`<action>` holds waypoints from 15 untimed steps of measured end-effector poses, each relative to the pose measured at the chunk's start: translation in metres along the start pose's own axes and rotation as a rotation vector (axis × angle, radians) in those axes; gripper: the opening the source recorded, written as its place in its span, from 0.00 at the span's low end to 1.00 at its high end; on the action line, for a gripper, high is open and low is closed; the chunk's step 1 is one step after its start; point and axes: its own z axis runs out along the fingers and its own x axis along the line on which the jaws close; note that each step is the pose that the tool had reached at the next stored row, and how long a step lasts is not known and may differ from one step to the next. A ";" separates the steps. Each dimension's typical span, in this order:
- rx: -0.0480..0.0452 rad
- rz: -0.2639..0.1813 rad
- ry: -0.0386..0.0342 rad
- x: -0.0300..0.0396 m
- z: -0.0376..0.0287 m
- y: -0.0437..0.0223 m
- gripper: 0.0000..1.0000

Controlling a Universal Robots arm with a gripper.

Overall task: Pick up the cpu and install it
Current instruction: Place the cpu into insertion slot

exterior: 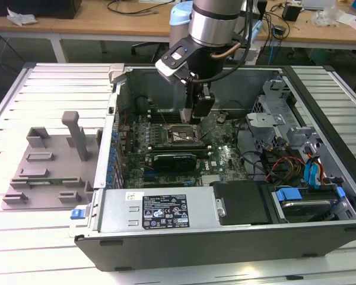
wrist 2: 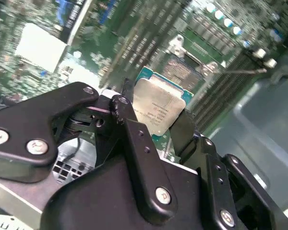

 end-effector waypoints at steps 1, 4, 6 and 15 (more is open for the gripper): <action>-0.0001 0.018 0.0056 0.0000 0.0003 0.0000 0.55; 0.0008 0.068 0.0075 0.0000 0.0007 0.0000 0.55; 0.0007 0.068 0.0078 0.0000 0.0009 0.0001 0.55; 0.0011 0.068 0.0093 0.0003 0.0194 0.0016 0.55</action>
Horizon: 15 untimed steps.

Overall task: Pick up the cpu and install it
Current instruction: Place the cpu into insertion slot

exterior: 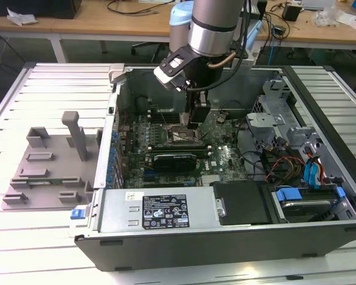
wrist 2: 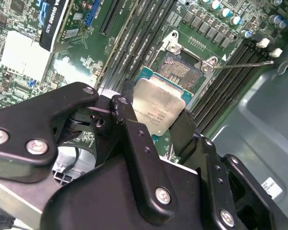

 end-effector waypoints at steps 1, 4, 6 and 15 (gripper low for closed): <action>0.0000 0.000 0.0000 0.0000 0.0012 0.0001 0.55; 0.0000 -0.001 -0.0002 0.0012 0.0072 0.0006 0.55; -0.0001 -0.016 -0.0014 0.0038 0.0108 0.0008 0.55; -0.0003 -0.022 -0.0016 0.0243 0.0345 0.0004 0.55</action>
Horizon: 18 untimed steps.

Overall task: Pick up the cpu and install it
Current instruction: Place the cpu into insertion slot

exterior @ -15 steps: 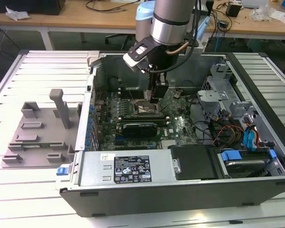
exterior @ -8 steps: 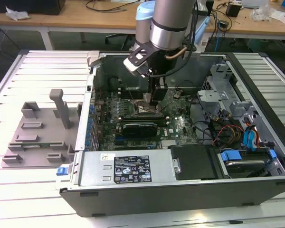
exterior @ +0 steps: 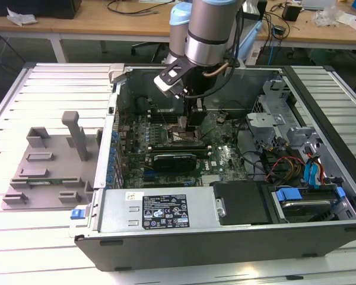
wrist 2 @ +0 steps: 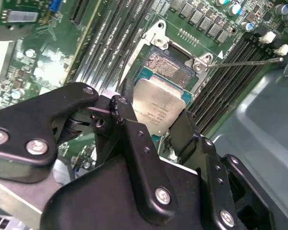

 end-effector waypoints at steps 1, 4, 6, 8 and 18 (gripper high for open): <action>0.0001 0.000 -0.0002 0.0007 0.0032 -0.0013 0.55; 0.0000 0.000 -0.0001 0.0018 0.0126 -0.0014 0.55; 0.0000 0.000 -0.0001 0.0019 0.0192 -0.0015 0.55; 0.0001 0.000 -0.0002 0.0020 0.0233 -0.0025 0.55; 0.0000 0.000 0.0023 0.0043 0.0364 -0.0057 0.55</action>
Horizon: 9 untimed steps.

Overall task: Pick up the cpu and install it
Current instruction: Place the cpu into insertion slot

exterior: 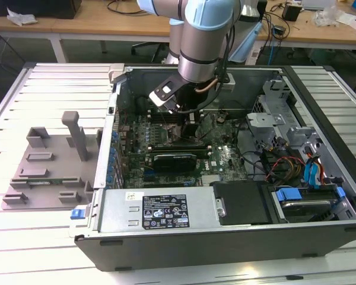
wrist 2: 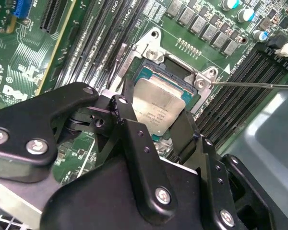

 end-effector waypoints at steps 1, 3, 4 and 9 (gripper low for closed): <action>0.0000 0.000 0.0000 0.0002 0.0012 0.0002 0.55; 0.0000 0.000 0.0003 0.0004 0.0021 0.0002 0.55; 0.0000 0.000 0.0003 0.0004 0.0028 0.0002 0.55; 0.0000 0.000 0.0008 0.0005 0.0049 0.0003 0.55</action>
